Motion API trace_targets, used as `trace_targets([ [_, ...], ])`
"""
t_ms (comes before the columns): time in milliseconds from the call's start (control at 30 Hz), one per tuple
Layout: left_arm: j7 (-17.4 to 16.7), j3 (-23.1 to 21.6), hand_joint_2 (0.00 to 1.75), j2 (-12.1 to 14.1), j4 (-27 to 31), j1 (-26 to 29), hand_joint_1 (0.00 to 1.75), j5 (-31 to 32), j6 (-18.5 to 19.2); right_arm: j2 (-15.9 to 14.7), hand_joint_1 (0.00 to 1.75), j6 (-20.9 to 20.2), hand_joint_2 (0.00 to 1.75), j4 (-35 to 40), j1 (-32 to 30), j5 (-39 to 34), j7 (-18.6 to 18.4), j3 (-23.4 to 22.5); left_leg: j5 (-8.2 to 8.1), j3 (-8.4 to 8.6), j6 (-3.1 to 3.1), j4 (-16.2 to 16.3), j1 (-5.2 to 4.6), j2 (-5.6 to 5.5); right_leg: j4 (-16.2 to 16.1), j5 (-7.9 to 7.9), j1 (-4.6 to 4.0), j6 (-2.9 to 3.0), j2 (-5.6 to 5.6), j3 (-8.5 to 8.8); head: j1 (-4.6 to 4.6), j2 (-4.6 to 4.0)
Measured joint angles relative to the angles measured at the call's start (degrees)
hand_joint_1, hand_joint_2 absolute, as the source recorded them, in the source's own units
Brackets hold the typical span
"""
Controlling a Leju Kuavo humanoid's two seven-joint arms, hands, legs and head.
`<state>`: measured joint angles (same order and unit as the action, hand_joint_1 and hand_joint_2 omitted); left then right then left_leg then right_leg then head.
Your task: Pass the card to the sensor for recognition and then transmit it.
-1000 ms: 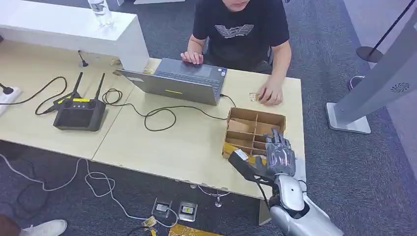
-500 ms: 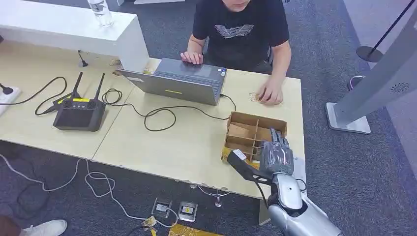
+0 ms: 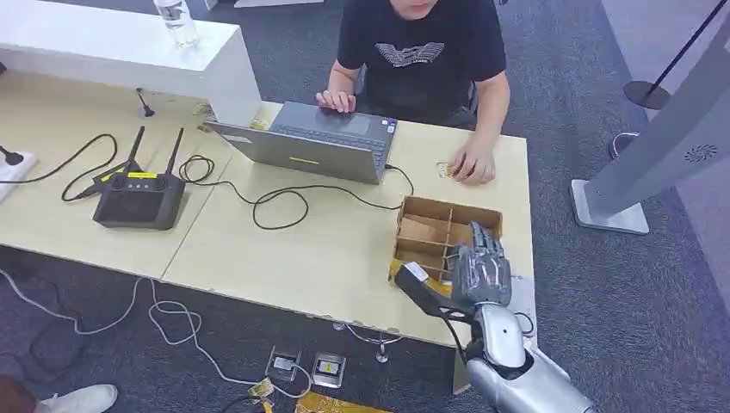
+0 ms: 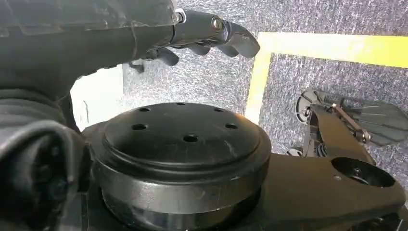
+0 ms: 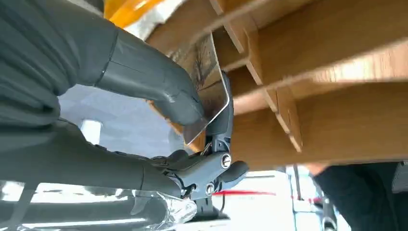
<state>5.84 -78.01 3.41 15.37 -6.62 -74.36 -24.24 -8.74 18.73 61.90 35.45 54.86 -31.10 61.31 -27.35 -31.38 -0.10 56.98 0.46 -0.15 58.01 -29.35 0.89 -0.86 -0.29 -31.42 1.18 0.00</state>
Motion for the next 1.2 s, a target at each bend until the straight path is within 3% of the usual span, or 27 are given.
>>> trace_targets([
  [600, 0.39, 0.00, 0.00, 0.00, 0.00, 0.03, 0.00, 0.00, -0.44, -0.74, 1.75, 3.47, 1.75, 9.87, 2.28, 7.49, -0.70, -1.11, 0.00, 0.02, 0.00, 0.00, 0.00, 0.01, 0.00, 0.00, 0.00, 0.00, 0.01, 0.00, 0.00, 0.00],
  [1200, 0.42, 0.00, 0.00, 0.00, 0.00, 0.03, 0.00, 0.59, -0.96, -1.44, 1.75, 8.96, 1.75, 13.09, 2.15, 4.94, 0.68, -2.19, 0.00, 0.01, 0.00, 0.00, 0.00, 0.01, 0.00, 0.00, 0.00, 0.00, 0.01, 0.00, 0.02, 0.00],
])
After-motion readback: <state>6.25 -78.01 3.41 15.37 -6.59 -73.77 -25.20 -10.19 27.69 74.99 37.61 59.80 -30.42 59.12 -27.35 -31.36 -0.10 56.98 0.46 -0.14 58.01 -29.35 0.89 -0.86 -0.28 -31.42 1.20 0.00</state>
